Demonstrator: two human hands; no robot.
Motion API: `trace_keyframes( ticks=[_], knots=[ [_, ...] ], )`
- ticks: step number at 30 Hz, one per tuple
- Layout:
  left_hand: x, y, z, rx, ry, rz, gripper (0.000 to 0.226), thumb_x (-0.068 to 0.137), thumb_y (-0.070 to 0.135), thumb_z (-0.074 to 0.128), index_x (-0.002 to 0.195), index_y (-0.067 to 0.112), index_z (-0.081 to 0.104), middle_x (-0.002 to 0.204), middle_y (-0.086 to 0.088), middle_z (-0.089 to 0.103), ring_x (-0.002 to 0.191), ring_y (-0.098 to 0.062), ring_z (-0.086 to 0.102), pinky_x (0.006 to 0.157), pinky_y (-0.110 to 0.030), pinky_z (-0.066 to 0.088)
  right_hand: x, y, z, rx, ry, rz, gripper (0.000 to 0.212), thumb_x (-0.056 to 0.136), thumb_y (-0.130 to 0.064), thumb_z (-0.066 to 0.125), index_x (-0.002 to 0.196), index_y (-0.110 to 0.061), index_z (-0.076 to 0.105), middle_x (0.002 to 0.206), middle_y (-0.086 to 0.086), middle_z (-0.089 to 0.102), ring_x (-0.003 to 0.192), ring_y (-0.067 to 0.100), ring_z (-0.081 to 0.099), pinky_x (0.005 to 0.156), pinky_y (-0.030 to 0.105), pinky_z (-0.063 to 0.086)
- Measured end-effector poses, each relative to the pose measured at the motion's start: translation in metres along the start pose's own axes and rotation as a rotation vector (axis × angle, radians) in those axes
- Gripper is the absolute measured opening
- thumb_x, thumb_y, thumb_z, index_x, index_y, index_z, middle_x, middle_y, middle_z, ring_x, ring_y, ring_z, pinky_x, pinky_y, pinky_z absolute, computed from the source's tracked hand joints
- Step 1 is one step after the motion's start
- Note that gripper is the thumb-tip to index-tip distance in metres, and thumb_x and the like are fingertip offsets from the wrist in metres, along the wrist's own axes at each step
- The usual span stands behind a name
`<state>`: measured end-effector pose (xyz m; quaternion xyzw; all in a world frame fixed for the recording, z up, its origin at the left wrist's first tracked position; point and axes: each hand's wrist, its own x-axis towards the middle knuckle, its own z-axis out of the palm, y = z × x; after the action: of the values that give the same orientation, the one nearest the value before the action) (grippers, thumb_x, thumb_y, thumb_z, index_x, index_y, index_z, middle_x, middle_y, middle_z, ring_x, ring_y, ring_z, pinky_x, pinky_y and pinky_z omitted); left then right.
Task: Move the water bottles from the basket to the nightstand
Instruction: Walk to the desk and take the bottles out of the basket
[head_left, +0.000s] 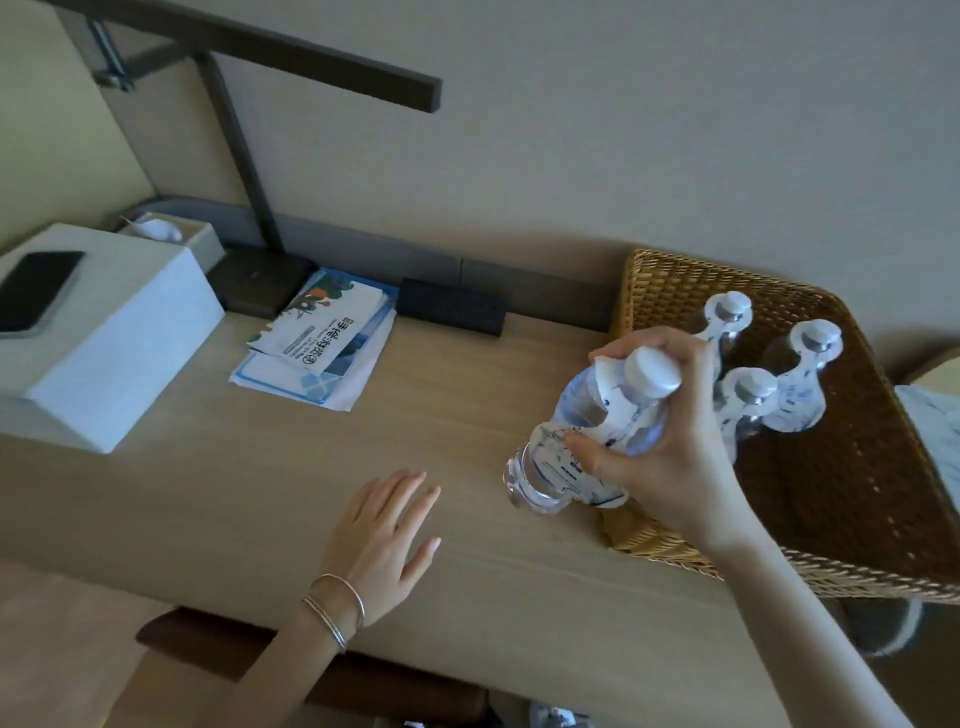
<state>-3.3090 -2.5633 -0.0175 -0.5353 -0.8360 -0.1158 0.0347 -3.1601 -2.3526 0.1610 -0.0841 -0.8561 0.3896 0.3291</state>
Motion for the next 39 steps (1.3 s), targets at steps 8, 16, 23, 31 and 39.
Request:
trace_keyframes(
  ticks=[8, 16, 23, 31, 39],
  knots=[
    [-0.031, -0.064, 0.068, -0.050, -0.254, -0.090, 0.053, 0.082, 0.049, 0.039, 0.119, 0.019, 0.063, 0.131, -0.004, 0.053, 0.112, -0.027, 0.059, 0.098, -0.042, 0.043, -0.016, 0.057, 0.124, -0.033, -0.091, 0.331, 0.071, 0.064, -0.016, 0.085, 0.105, -0.039, 0.032, 0.101, -0.012, 0.050, 0.092, 0.012, 0.056, 0.073, 0.011, 0.046],
    [-0.045, -0.075, 0.095, -0.159, -0.259, -0.066, 0.056, 0.084, 0.045, 0.044, 0.133, 0.018, 0.046, 0.144, -0.009, 0.042, 0.127, -0.029, 0.041, 0.106, -0.046, 0.029, 0.009, 0.079, 0.173, -0.066, -0.123, 0.334, 0.070, 0.067, -0.016, 0.083, 0.109, -0.037, 0.030, 0.112, 0.001, 0.048, 0.100, 0.015, 0.050, 0.078, 0.011, 0.041],
    [-0.044, -0.074, 0.095, -0.182, -0.254, -0.014, 0.055, 0.084, 0.041, 0.044, 0.132, 0.015, 0.049, 0.144, -0.010, 0.043, 0.127, -0.027, 0.040, 0.106, -0.044, 0.025, 0.040, 0.090, 0.186, -0.102, -0.198, 0.334, 0.099, 0.068, -0.023, 0.083, 0.142, -0.017, 0.019, 0.132, 0.002, 0.035, 0.122, 0.019, 0.039, 0.102, 0.036, 0.039],
    [-0.012, -0.048, 0.072, -0.258, -0.137, 0.259, 0.042, 0.087, 0.035, 0.045, 0.122, 0.016, 0.059, 0.131, -0.004, 0.055, 0.118, -0.020, 0.048, 0.099, -0.033, 0.033, 0.021, 0.068, 0.118, -0.281, -0.213, 0.312, 0.110, 0.066, -0.034, 0.083, 0.144, -0.032, 0.005, 0.151, 0.001, 0.019, 0.134, 0.009, 0.021, 0.108, 0.027, 0.024],
    [0.057, 0.037, 0.016, -0.321, 0.064, 0.494, 0.044, 0.089, 0.031, 0.048, 0.128, 0.014, 0.056, 0.137, -0.005, 0.051, 0.127, -0.022, 0.047, 0.102, -0.038, 0.036, -0.034, 0.077, -0.006, -0.837, -0.058, 0.220, 0.065, 0.084, -0.038, 0.059, 0.140, -0.014, 0.036, 0.144, 0.010, 0.037, 0.134, 0.025, 0.032, 0.110, 0.049, 0.029]
  ],
)
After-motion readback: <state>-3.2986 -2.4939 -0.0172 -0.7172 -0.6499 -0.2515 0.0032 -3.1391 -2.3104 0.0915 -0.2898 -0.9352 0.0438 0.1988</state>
